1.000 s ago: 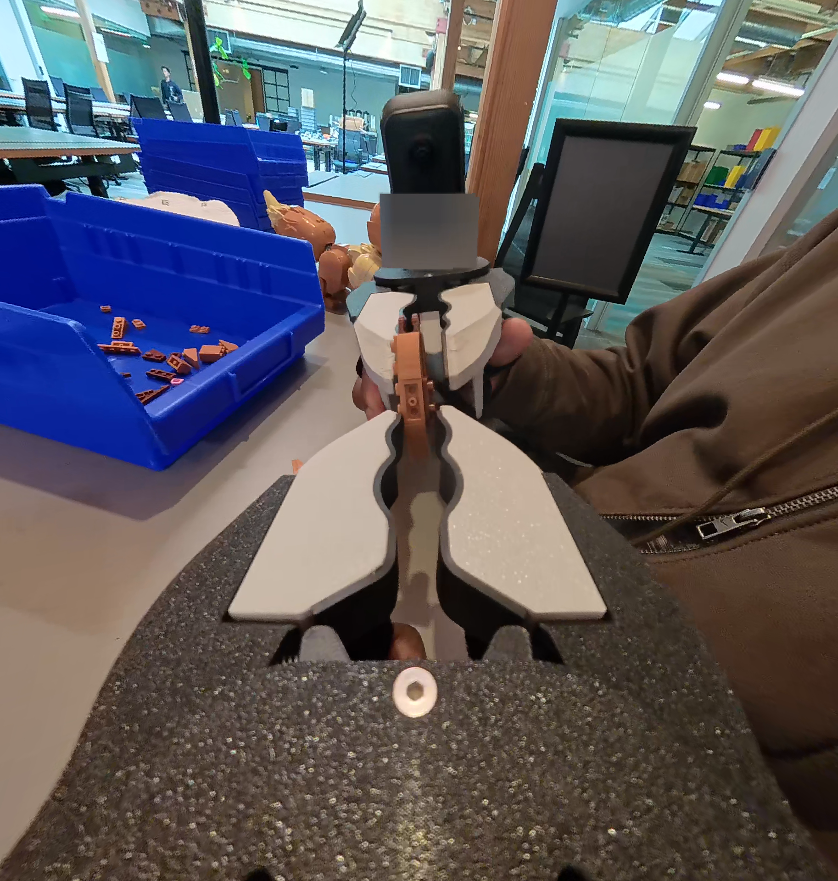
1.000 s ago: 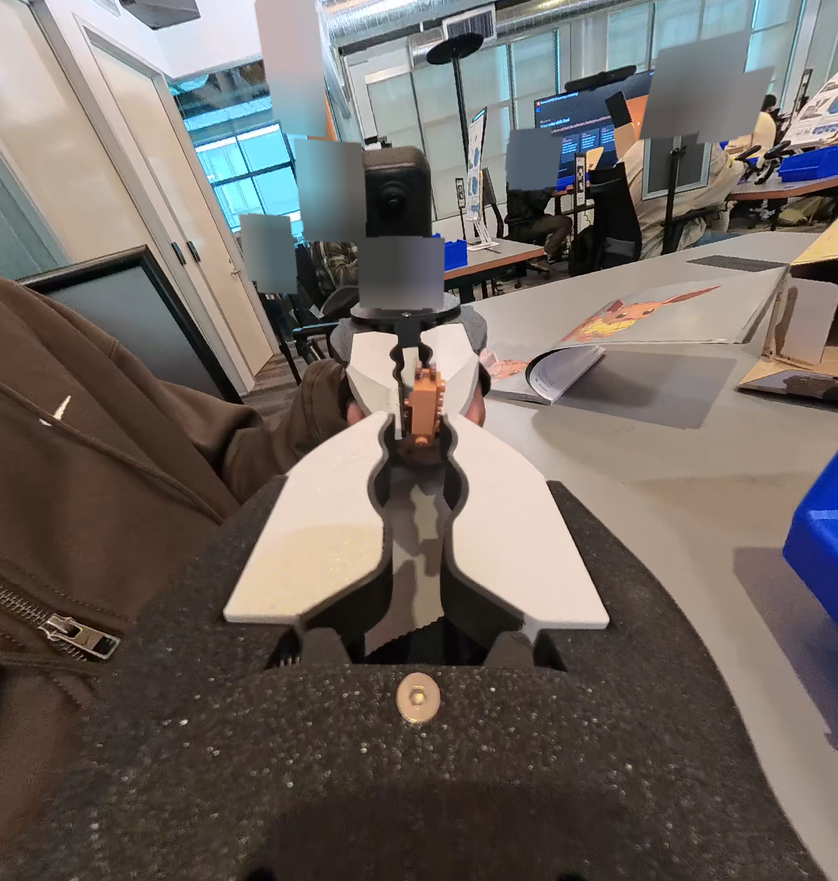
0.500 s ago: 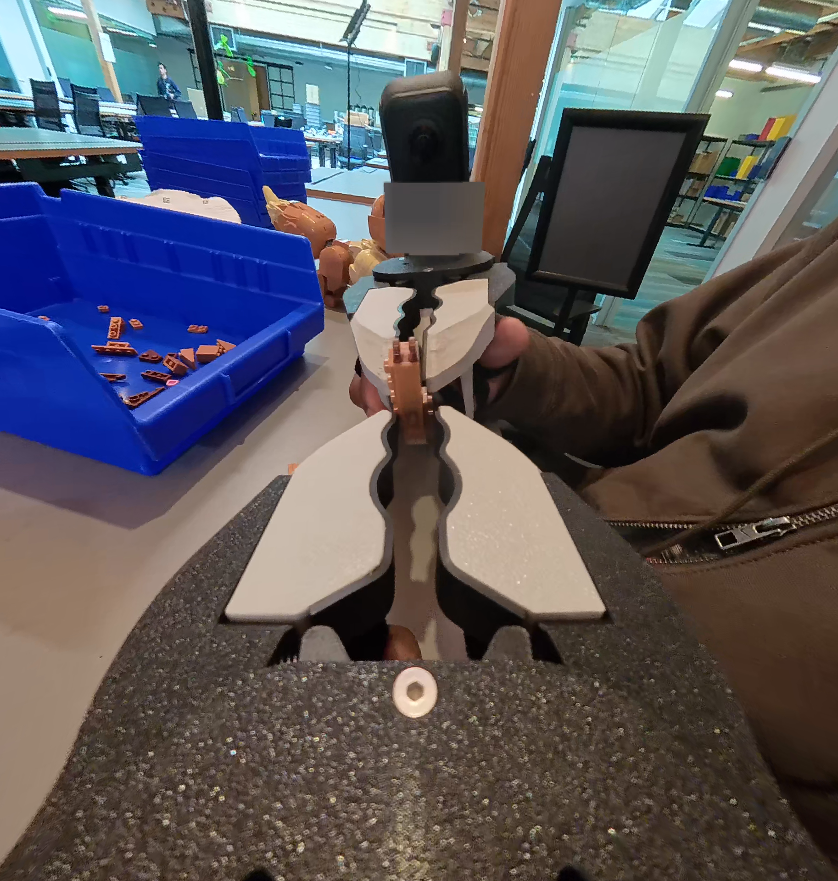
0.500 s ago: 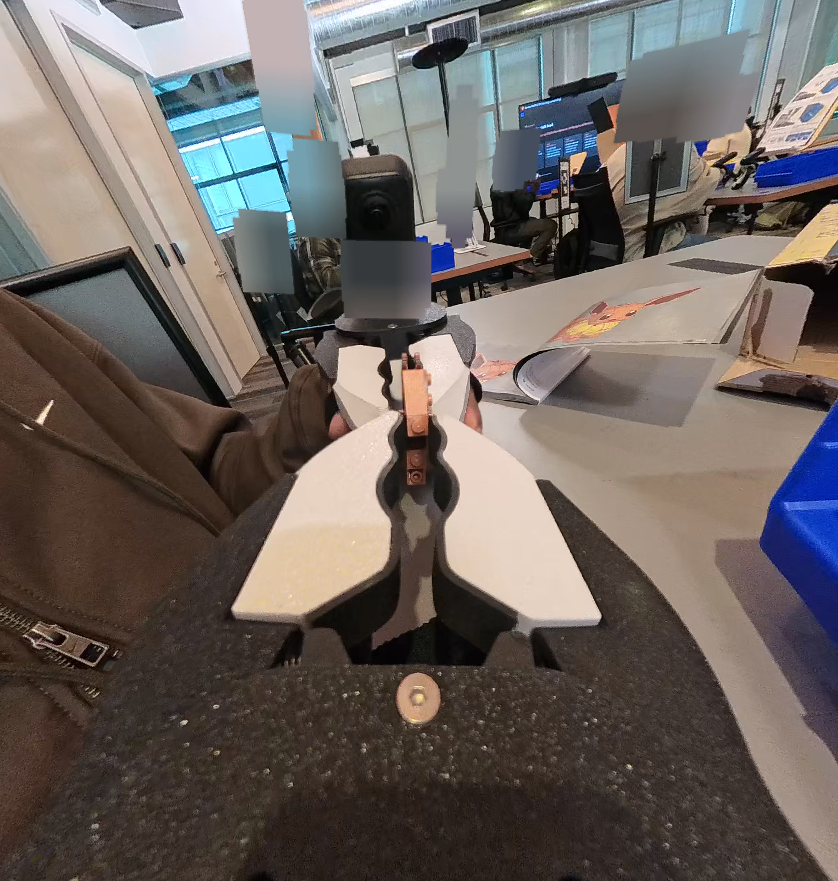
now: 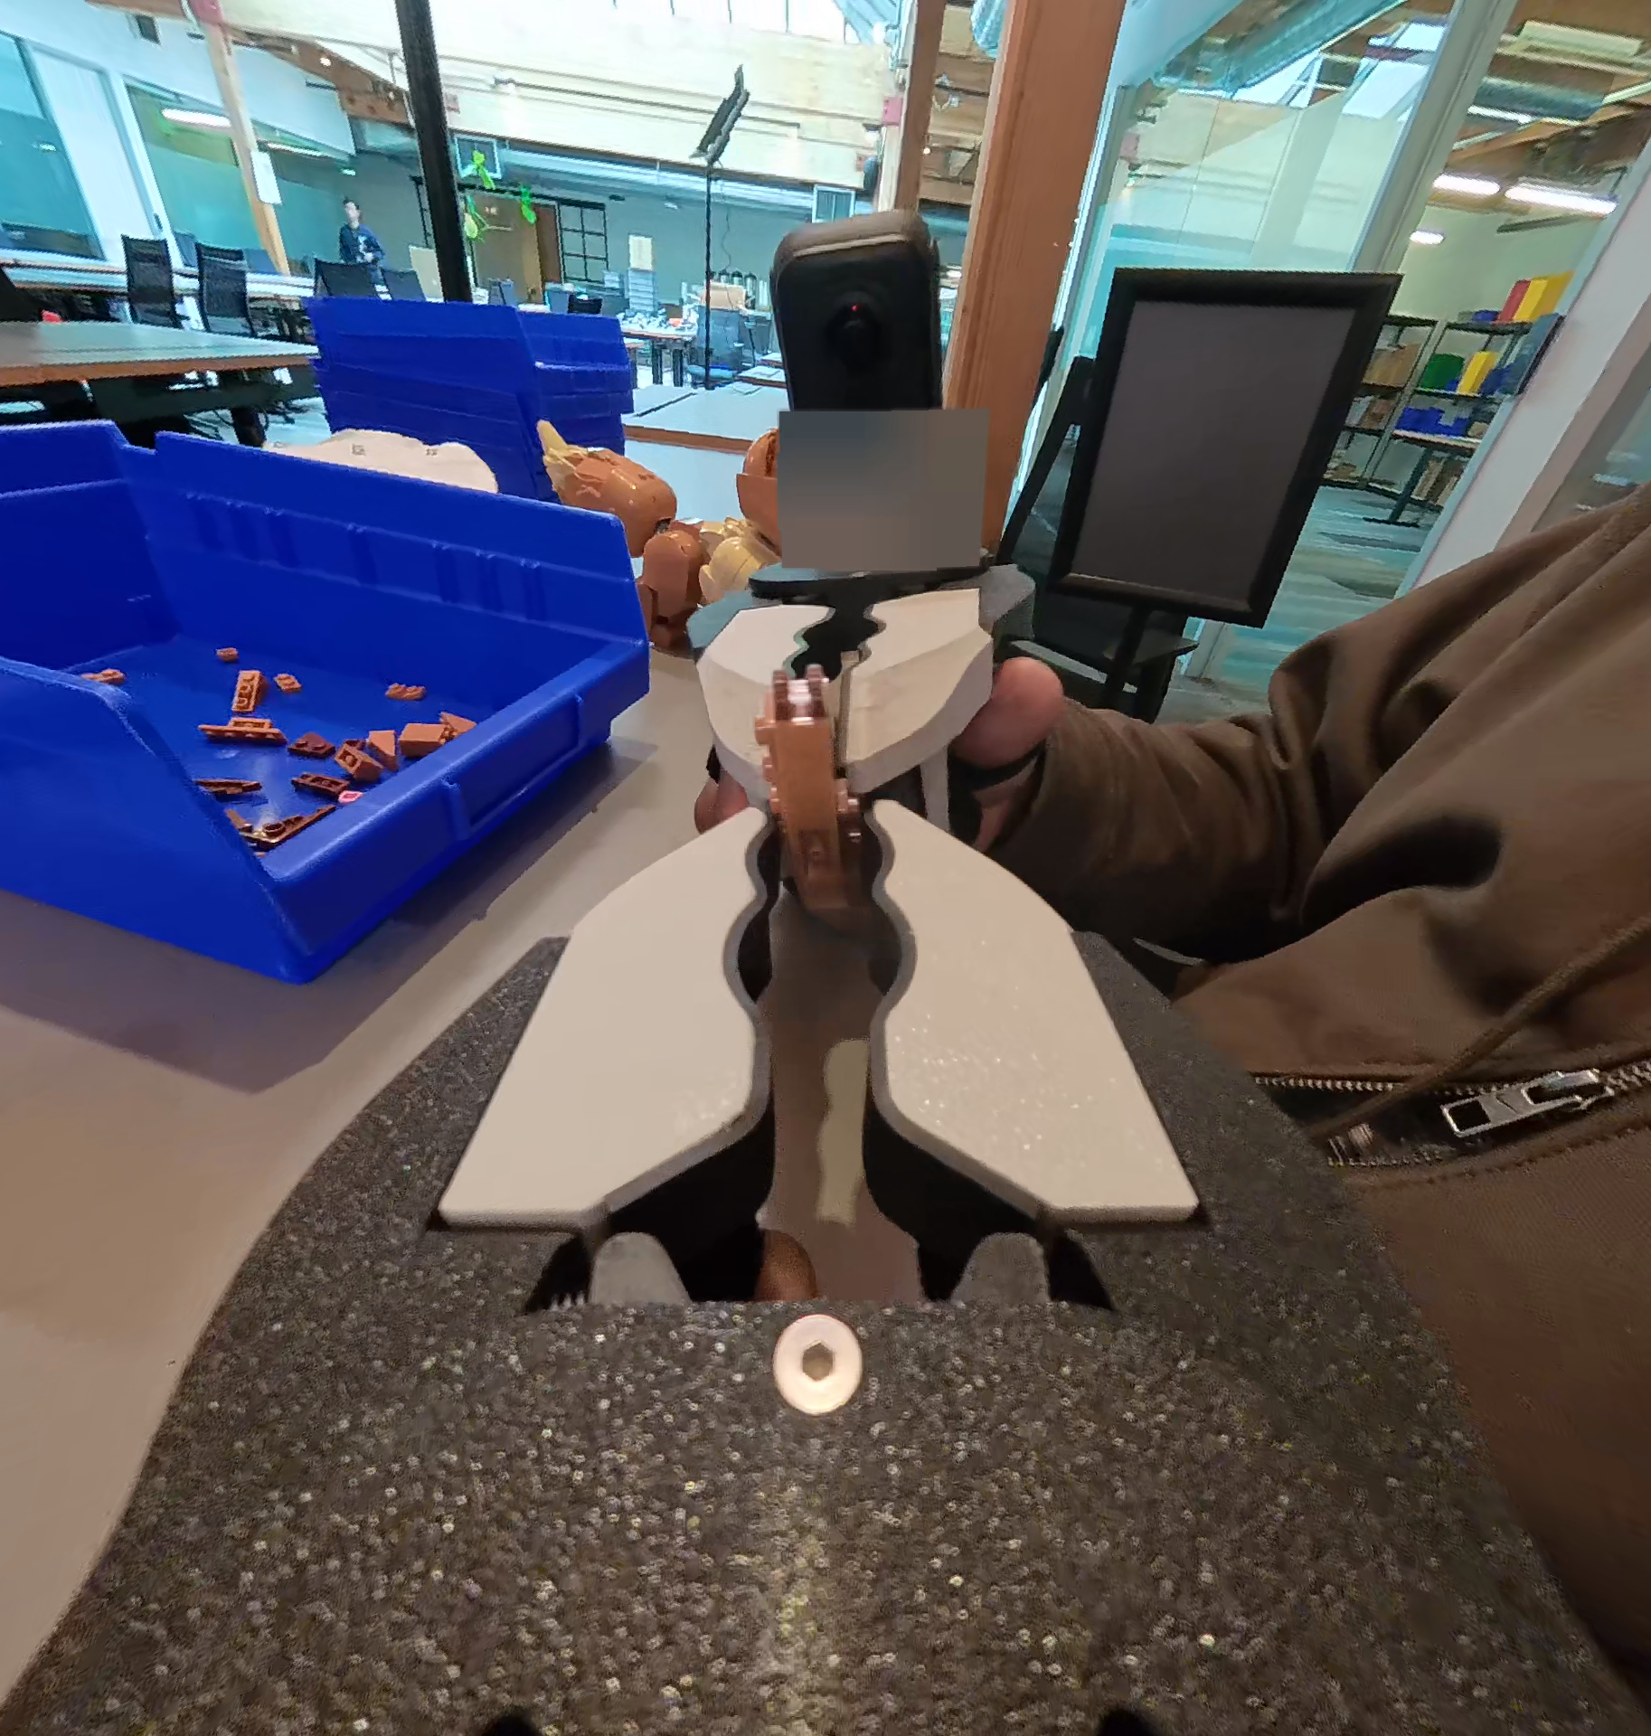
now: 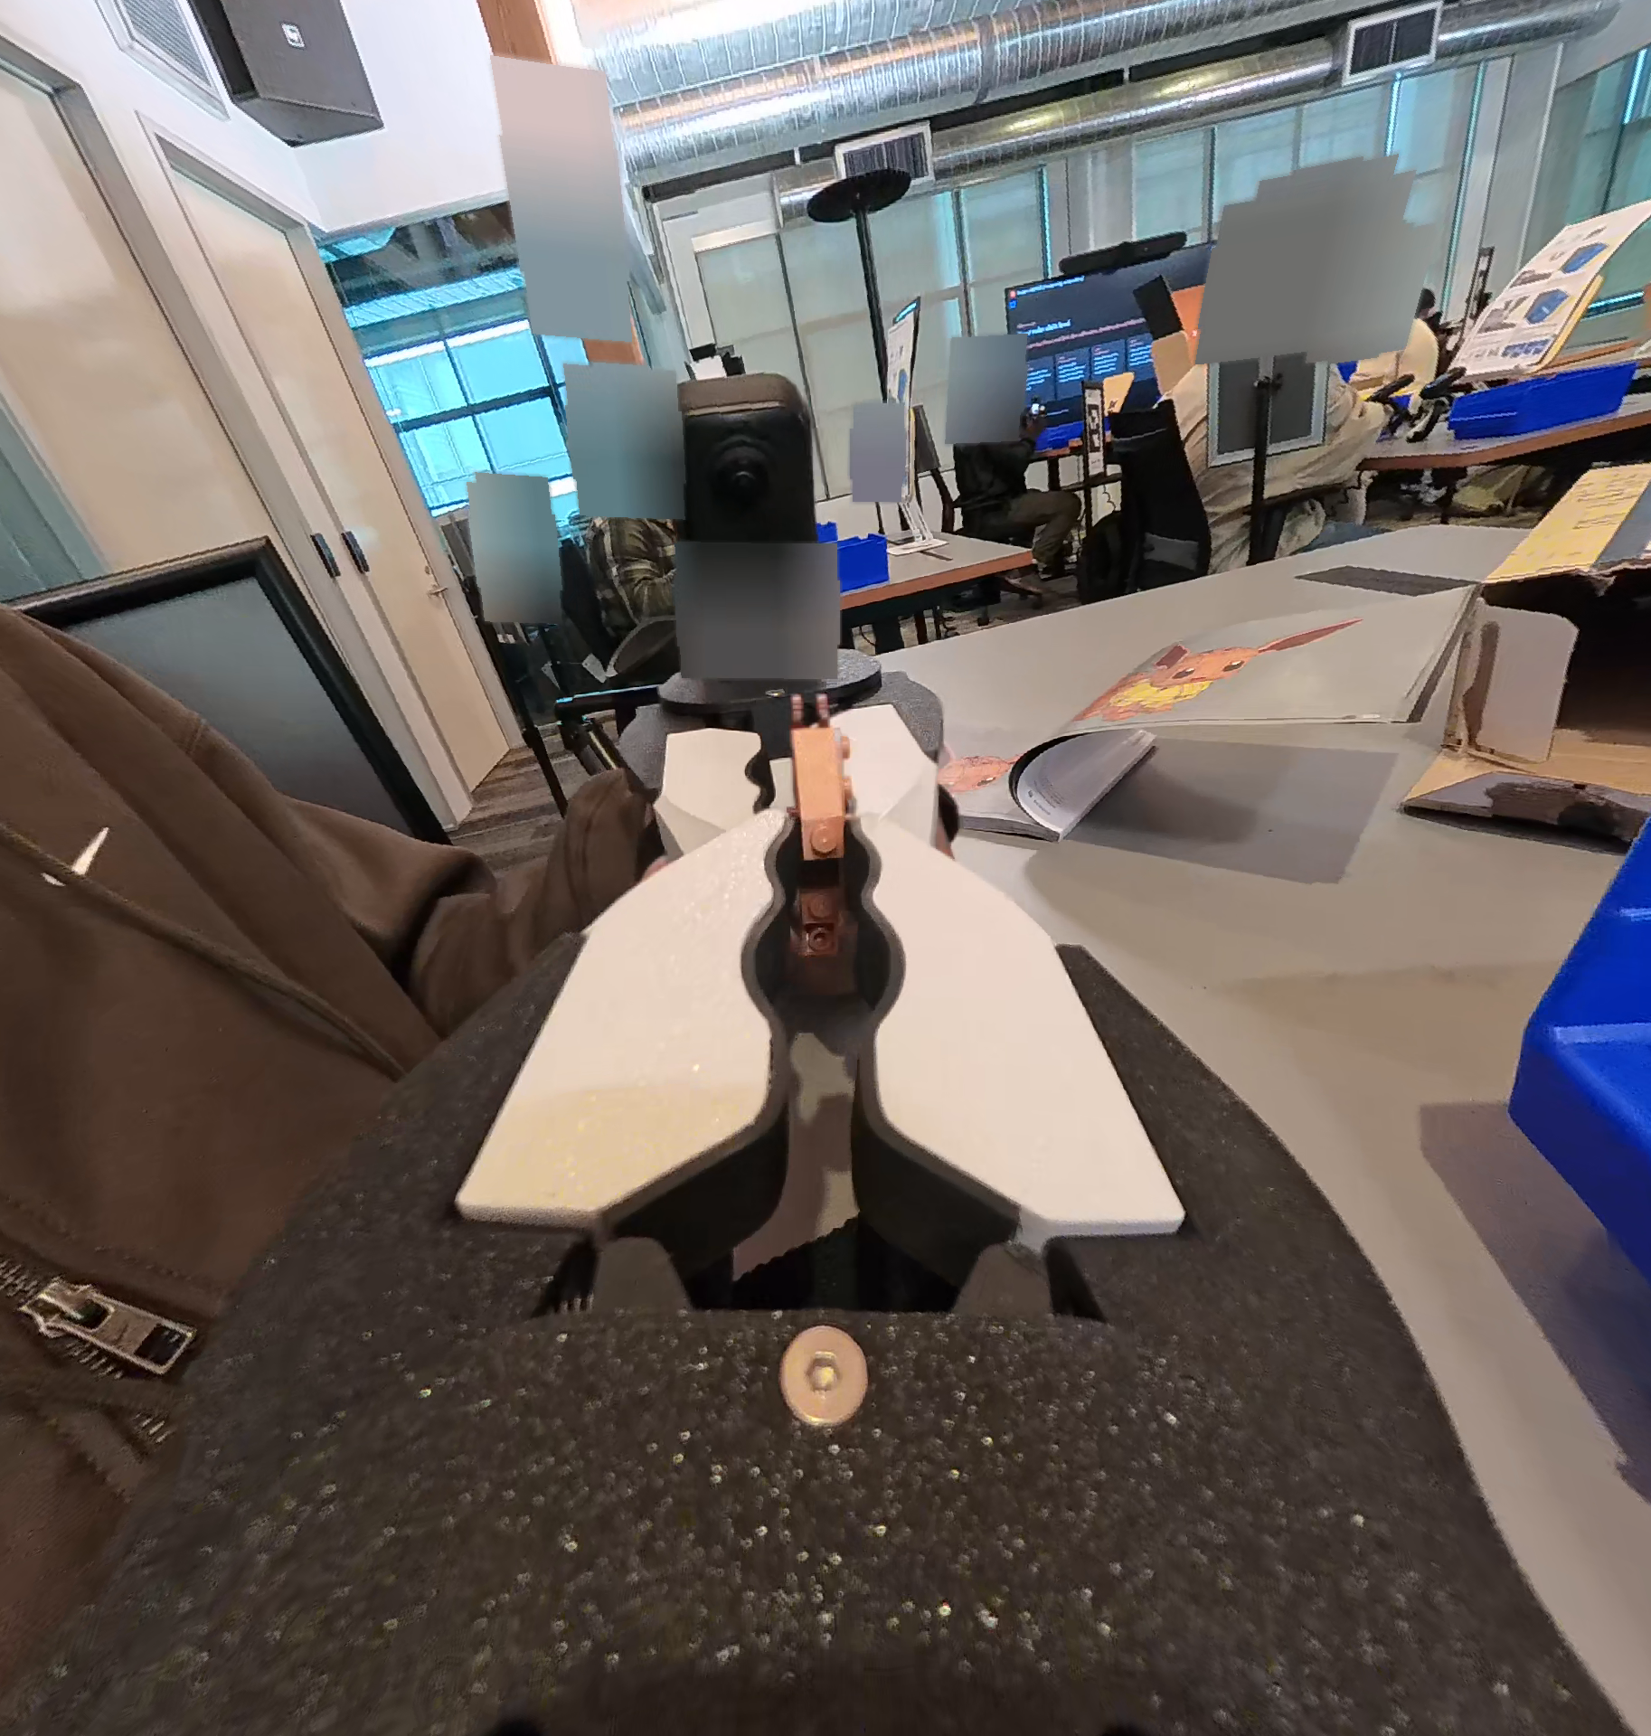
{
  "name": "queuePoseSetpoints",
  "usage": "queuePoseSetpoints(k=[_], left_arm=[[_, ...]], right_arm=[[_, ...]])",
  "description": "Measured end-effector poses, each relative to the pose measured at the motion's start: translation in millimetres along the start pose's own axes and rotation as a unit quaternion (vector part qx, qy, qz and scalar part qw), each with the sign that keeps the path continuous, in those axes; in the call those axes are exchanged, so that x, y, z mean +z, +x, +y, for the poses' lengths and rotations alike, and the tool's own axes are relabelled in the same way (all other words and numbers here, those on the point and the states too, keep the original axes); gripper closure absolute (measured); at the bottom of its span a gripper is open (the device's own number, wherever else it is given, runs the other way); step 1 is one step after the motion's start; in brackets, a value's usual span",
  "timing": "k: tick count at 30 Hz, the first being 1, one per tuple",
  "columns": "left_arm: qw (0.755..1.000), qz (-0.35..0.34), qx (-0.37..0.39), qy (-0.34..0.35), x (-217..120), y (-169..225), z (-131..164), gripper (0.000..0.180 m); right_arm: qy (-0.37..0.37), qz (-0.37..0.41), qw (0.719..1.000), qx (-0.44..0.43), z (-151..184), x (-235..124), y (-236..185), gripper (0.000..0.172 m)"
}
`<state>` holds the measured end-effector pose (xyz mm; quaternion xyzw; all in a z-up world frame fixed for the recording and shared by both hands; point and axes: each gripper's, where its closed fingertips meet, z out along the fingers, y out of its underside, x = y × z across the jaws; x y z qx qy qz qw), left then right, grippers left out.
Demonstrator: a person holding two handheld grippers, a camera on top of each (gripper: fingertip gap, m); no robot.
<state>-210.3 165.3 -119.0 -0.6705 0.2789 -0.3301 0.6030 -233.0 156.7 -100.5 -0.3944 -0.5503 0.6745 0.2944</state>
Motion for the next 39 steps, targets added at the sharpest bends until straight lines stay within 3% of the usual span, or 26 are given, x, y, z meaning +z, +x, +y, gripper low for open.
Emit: queuePoseSetpoints(k=[16, 19, 22, 34, 39], left_arm=[[0.999, 0.013, -0.027, -0.044, -9, -3, 9, 0.165], [0.998, -0.031, -0.057, 0.02, -47, -26, -10, 0.166], [0.996, -0.05, -0.06, 0.053, -75, -35, -19, 0.165], [0.997, -0.065, -0.041, -0.018, -49, -33, 3, 0.165], [0.997, -0.066, -0.035, -0.034, -43, -32, 8, 0.165]], right_arm=[[-0.044, 0.003, 0.999, -0.01, 11, -2, 3, 0.164], [0.028, 0.027, 0.999, 0.02, -15, -34, 21, 0.164], [0.05, 0.055, 0.997, 0.022, -26, -58, 36, 0.164], [0.081, 0.041, 0.995, 0.05, -33, -59, 37, 0.164], [0.131, -0.008, 0.989, 0.073, -48, -65, 27, 0.164]])
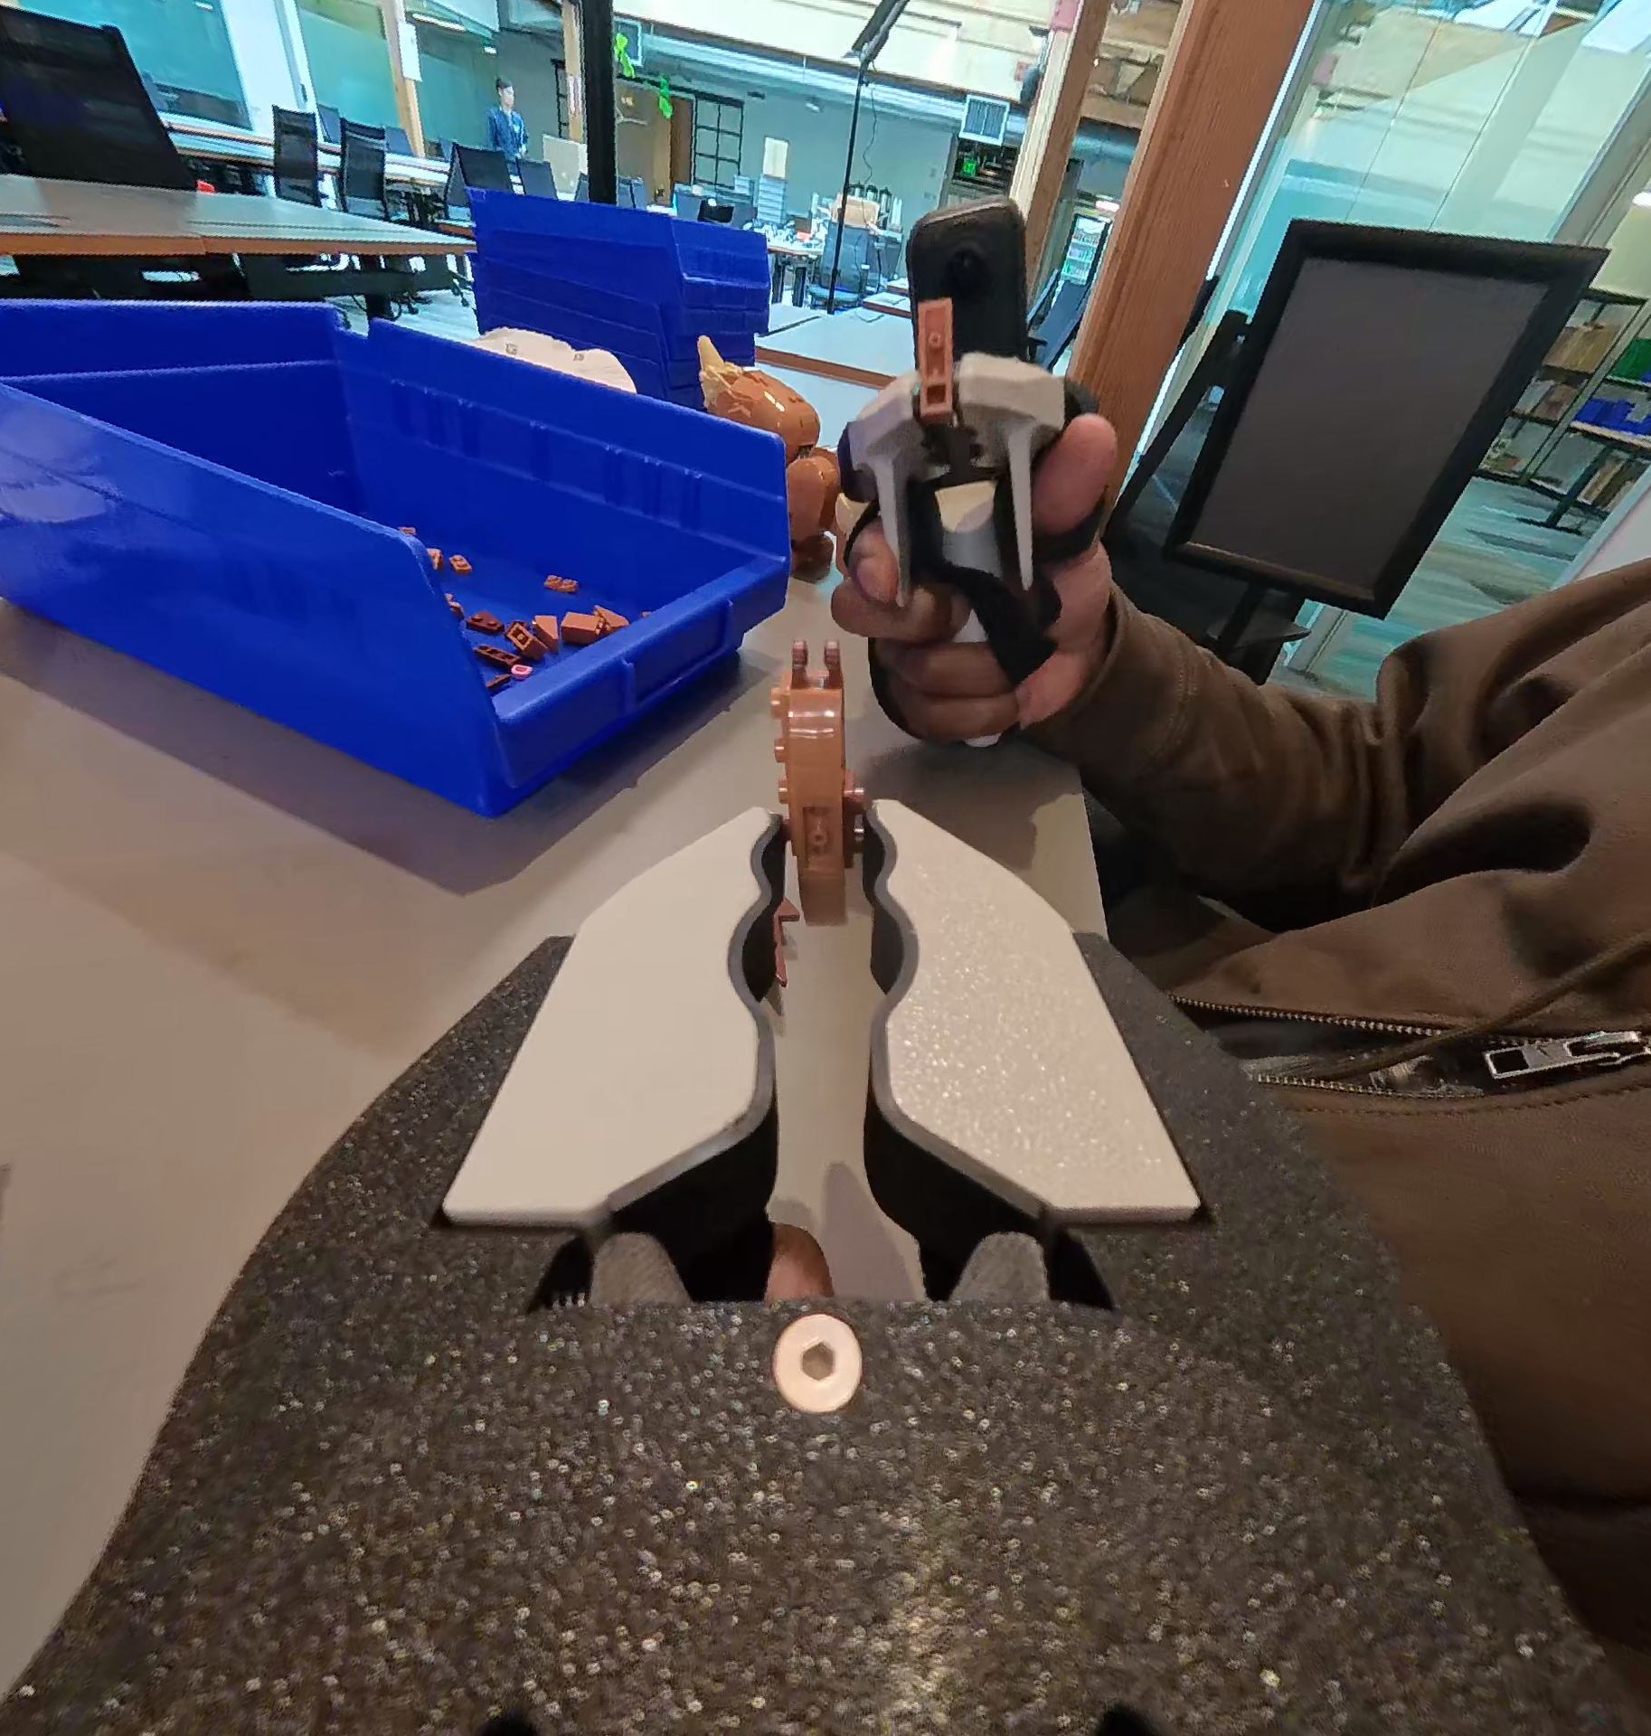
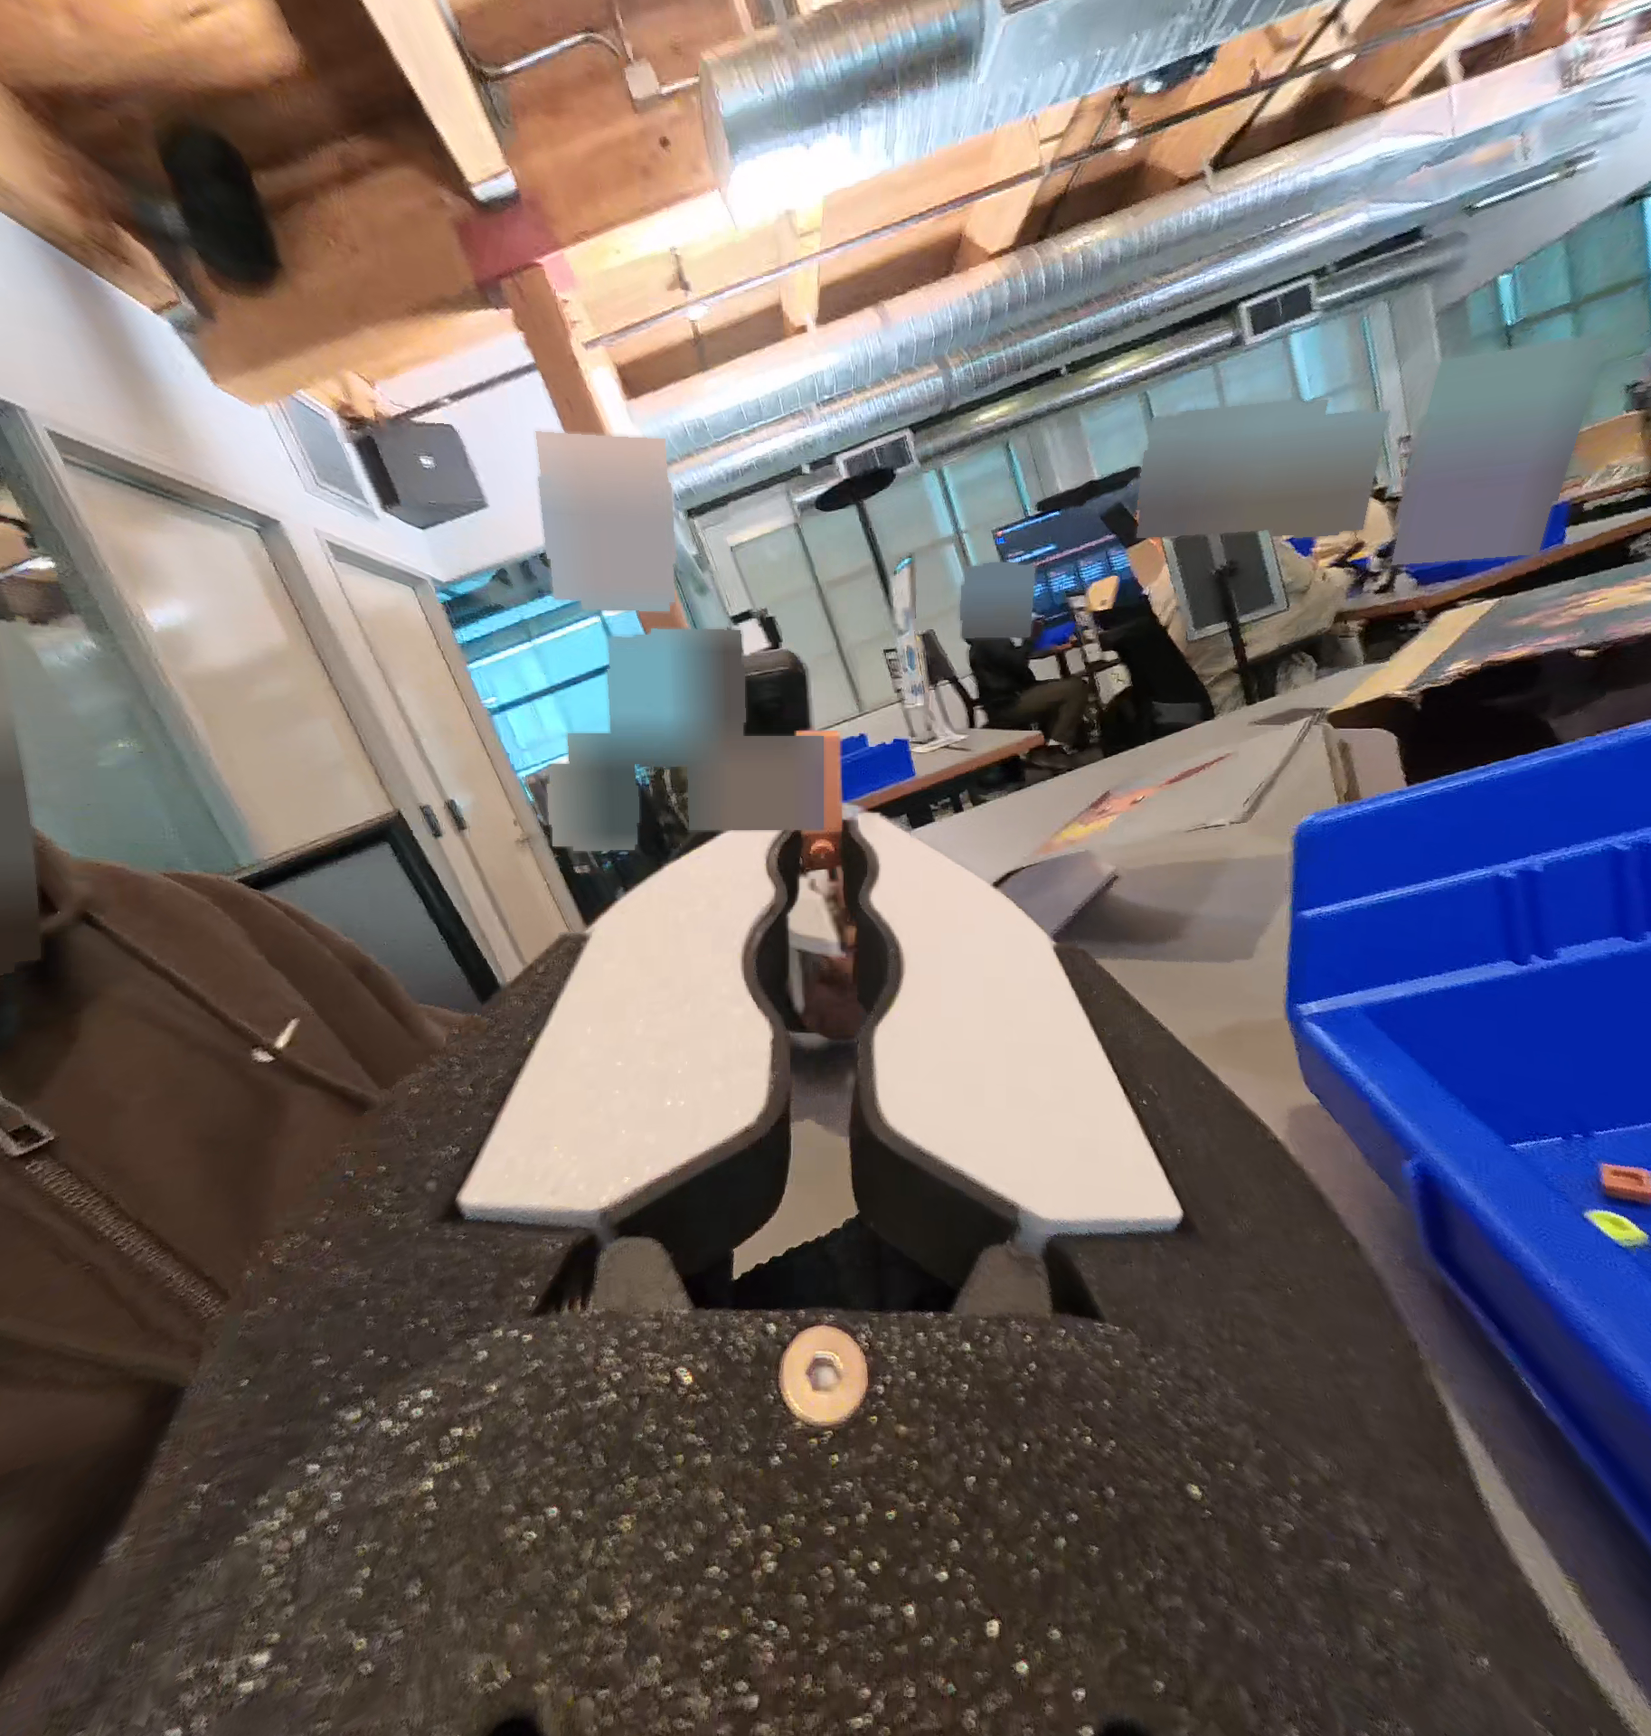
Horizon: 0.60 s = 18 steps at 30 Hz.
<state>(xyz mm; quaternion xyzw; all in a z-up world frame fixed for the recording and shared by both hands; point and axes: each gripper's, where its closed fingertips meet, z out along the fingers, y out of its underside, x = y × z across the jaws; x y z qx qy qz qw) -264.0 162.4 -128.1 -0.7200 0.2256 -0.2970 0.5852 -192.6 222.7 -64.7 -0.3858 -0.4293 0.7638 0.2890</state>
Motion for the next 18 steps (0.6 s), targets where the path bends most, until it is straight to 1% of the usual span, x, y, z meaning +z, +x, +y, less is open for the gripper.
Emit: queuePoseSetpoints(k=[4, 6, 7, 8, 9, 10, 11, 12, 14, 16, 18], left_arm=[[1.0, 0.003, 0.0, -0.005, 5, 2, 1, 0.165], [1.0, 0.003, 0.001, -0.01, 9, 3, 3, 0.165], [1.0, 0.003, 0.002, -0.013, 10, 4, 4, 0.165], [1.0, 0.004, 0.003, -0.015, 12, 4, 4, 0.165], [1.0, 0.004, 0.003, -0.016, 14, 5, 5, 0.165], [1.0, 0.005, 0.004, -0.017, 15, 6, 5, 0.165], [1.0, 0.006, 0.004, -0.019, 16, 6, 6, 0.165], [1.0, 0.006, 0.006, -0.021, 17, 7, 6, 0.165], [1.0, 0.007, 0.008, -0.023, 18, 7, 7, 0.165], [1.0, 0.008, 0.007, -0.021, 18, 8, 6, 0.165], [1.0, 0.011, 0.005, -0.017, 18, 8, 5, 0.165]], right_arm=[[-0.012, 0.098, 0.994, -0.036, -4, -1, 31, 0.164], [-0.022, 0.171, 0.984, -0.046, -10, -3, 56, 0.164], [-0.032, 0.226, 0.972, -0.049, -12, -7, 74, 0.164], [-0.045, 0.29, 0.954, -0.053, -15, -15, 94, 0.164], [-0.062, 0.355, 0.931, -0.061, -17, -25, 114, 0.164], [-0.079, 0.406, 0.908, -0.07, -19, -34, 130, 0.158], [-0.091, 0.436, 0.892, -0.072, -19, -39, 141, 0.15], [-0.096, 0.448, 0.886, -0.066, -19, -42, 147, 0.146], [-0.089, 0.447, 0.888, -0.054, -16, -44, 149, 0.144], [-0.063, 0.44, 0.894, -0.064, -21, -47, 142, 0.144], [-0.028, 0.429, 0.898, -0.094, -30, -49, 128, 0.146]])
